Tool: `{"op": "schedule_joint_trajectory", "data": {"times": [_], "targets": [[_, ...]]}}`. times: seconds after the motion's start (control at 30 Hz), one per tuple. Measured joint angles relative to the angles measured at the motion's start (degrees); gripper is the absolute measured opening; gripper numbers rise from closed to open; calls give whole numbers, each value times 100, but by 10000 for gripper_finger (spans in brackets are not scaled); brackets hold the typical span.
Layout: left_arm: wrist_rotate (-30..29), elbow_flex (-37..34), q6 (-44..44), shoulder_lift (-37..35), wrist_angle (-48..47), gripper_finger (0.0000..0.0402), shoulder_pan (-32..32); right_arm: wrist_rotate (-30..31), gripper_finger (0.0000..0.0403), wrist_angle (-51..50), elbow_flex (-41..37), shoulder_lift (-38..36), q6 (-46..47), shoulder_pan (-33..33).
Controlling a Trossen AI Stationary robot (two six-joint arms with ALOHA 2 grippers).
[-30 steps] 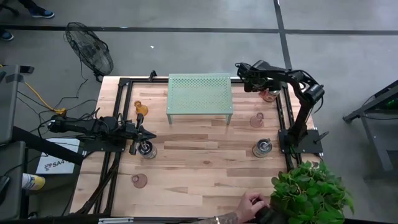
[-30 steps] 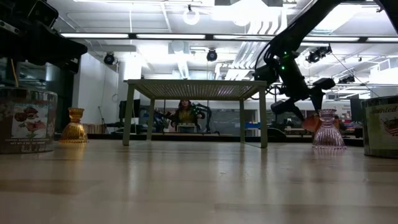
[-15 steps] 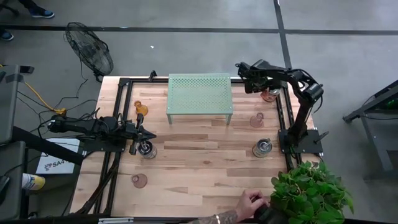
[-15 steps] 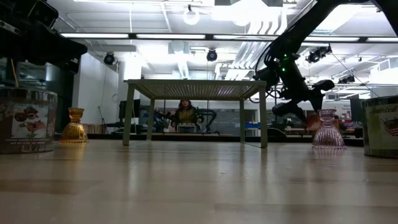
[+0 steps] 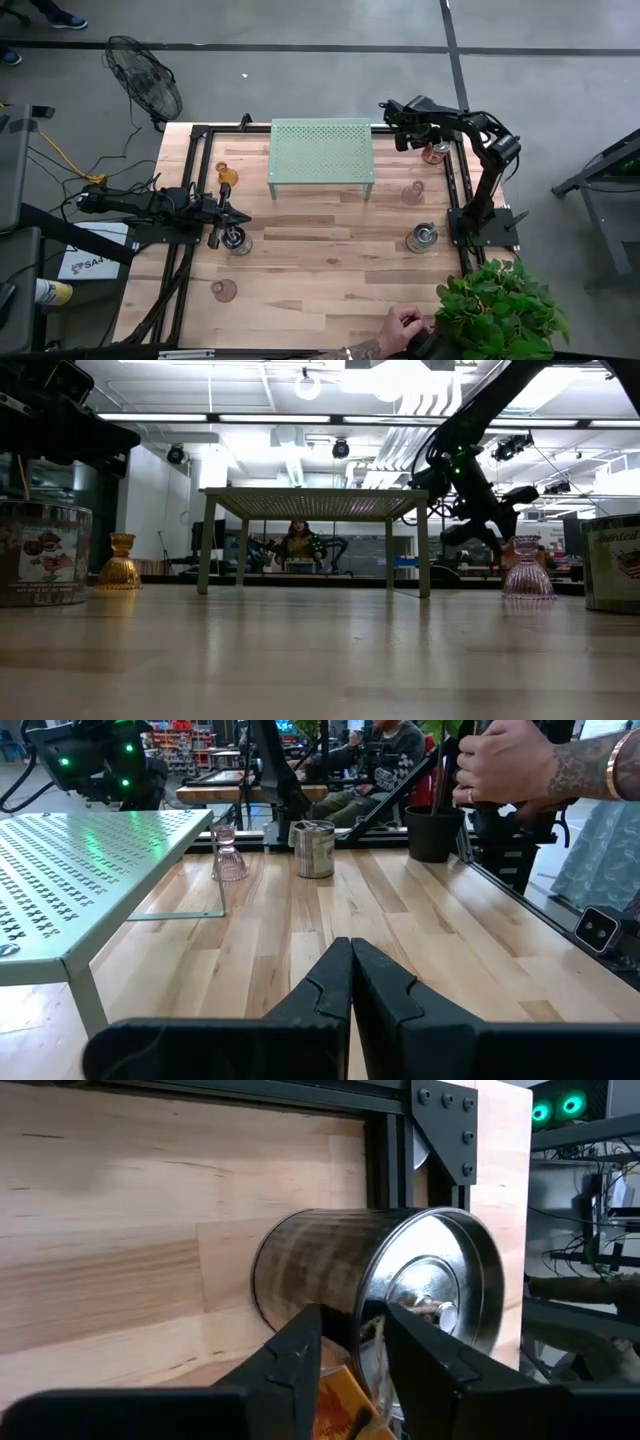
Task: Pick & Place candle stick holders
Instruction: Put the top silver scented candle on the shelf
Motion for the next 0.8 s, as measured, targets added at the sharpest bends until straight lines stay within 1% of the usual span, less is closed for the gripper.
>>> {"op": "schedule_joint_trajectory", "data": {"times": [0.17,0.67,0.8], "targets": [[-4,0,1,0,0,1,1,7,81,2,0,4,0,36],[-20,-2,0,1,0,1,1,10,77,22,-9,11,-3,76],[-20,-2,-1,0,0,1,1,10,67,22,-11,15,-1,79]]}}
